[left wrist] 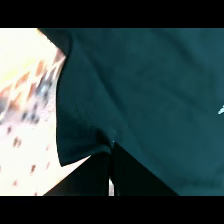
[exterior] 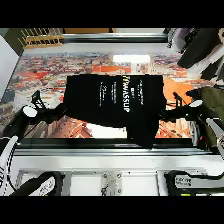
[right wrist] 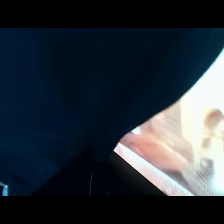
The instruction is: Fold the clothes and pants, and hang the long-sleeved shirts on hangers.
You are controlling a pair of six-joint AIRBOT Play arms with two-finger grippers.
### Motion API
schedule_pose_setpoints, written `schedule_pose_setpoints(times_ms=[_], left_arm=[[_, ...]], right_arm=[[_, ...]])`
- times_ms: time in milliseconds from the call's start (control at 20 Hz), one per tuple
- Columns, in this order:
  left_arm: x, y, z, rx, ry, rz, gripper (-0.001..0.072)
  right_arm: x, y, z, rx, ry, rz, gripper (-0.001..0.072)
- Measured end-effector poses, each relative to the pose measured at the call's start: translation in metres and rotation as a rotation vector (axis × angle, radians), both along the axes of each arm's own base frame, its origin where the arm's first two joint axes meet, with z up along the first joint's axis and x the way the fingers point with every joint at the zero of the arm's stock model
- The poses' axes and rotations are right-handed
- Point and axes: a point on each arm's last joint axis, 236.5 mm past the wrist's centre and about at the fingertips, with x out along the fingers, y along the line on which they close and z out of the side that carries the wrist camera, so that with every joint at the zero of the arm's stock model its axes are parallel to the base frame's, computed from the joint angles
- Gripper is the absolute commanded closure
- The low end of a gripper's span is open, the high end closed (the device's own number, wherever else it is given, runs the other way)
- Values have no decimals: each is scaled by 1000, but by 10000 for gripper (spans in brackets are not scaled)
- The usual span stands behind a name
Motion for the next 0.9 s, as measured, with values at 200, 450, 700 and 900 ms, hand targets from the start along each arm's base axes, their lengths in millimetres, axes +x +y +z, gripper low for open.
schedule_pose_setpoints(times_ms=[200, 450, 700, 900], left_arm=[[36, 16, 98, 35, -216, -4, 701], [19, 25, 330, 149, -719, 2, 701], [-94, 4, 499, 264, -1146, 6, 702], [-157, -12, 551, 305, -1311, 4, 702]], right_arm=[[39, -13, 104, -101, -262, 86, 693], [41, -16, 344, -313, -815, 112, 693], [-56, 4, 511, -458, -1253, 32, 693], [-116, 10, 556, -468, -1371, -71, 694]])
